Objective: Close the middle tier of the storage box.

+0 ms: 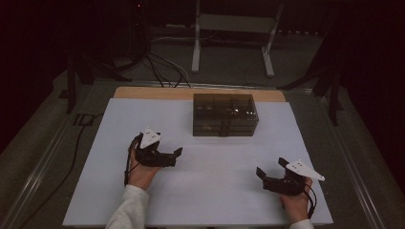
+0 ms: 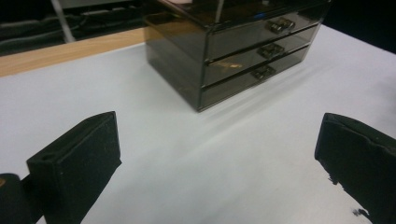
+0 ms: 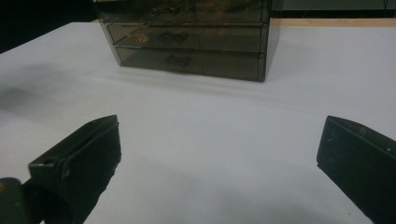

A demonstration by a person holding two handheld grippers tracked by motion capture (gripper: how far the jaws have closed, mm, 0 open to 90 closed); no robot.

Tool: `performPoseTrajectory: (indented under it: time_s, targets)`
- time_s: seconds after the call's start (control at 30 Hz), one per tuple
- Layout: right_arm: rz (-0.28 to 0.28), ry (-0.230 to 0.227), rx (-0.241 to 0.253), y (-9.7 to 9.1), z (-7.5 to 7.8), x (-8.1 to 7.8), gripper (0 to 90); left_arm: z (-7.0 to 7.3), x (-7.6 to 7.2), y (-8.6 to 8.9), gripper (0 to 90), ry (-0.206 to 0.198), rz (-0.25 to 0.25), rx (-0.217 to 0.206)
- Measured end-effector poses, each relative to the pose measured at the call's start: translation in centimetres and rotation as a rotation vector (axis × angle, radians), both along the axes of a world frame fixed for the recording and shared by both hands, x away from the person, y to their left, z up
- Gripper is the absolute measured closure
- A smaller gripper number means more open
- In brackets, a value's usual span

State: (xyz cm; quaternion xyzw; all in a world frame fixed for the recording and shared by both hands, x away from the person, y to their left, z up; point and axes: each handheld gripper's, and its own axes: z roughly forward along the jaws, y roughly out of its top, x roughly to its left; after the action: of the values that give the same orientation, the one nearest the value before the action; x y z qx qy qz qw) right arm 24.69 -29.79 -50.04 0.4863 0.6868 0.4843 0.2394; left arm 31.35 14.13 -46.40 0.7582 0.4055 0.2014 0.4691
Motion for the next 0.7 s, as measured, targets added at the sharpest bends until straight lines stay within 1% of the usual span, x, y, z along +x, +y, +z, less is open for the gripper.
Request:
performPoseTrajectory:
  time_s: [0.03,0.1,0.13,0.23,0.27,0.3,0.33,0.43,0.53,0.57,0.6,0.7]
  targets:
    - [0.0,-0.001,0.001,0.0,0.0,0.0,0.0,-0.1,-0.3,0.8,0.7,-0.004,0.011,-0.002]
    - [-0.001,-0.003,0.002,0.0,0.0,0.0,0.0,-0.3,-0.7,1.7,0.7,-0.007,0.02,-0.01]
    - [-0.001,-0.003,0.002,0.0,0.0,0.0,0.0,-0.3,-0.7,1.7,0.7,-0.007,0.02,-0.01]
    - [0.0,-0.004,0.004,0.1,0.0,-0.1,0.0,-0.6,-1.4,3.2,0.7,-0.026,0.035,-0.022]
    - [0.0,-0.004,0.004,0.1,0.0,-0.1,0.0,-0.6,-1.4,3.2,0.6,-0.026,0.035,-0.022]
    - [0.0,-0.005,0.005,0.1,0.0,-0.1,0.0,-0.7,-1.6,3.5,0.6,-0.028,0.038,-0.024]
    - [0.0,-0.007,0.004,0.1,0.0,-0.1,0.0,-0.9,-1.9,4.2,0.7,-0.032,0.039,-0.033]
    - [0.0,-0.01,0.006,0.2,0.0,-0.2,0.0,-1.1,-2.5,5.1,0.7,-0.037,0.042,-0.03]
    - [0.001,-0.011,0.006,0.2,0.0,-0.2,0.0,-1.3,-3.0,5.9,0.7,-0.043,0.055,-0.03]
    - [0.001,-0.011,0.006,0.2,0.0,-0.2,0.0,-1.3,-3.0,5.9,0.7,-0.043,0.055,-0.03]
    - [0.001,-0.012,0.007,0.2,0.0,-0.2,0.0,-1.5,-3.3,6.4,0.7,-0.047,0.064,-0.031]
    - [0.001,-0.014,0.011,0.2,0.1,-0.3,0.0,-1.8,-3.8,6.9,0.7,-0.071,0.086,-0.021]
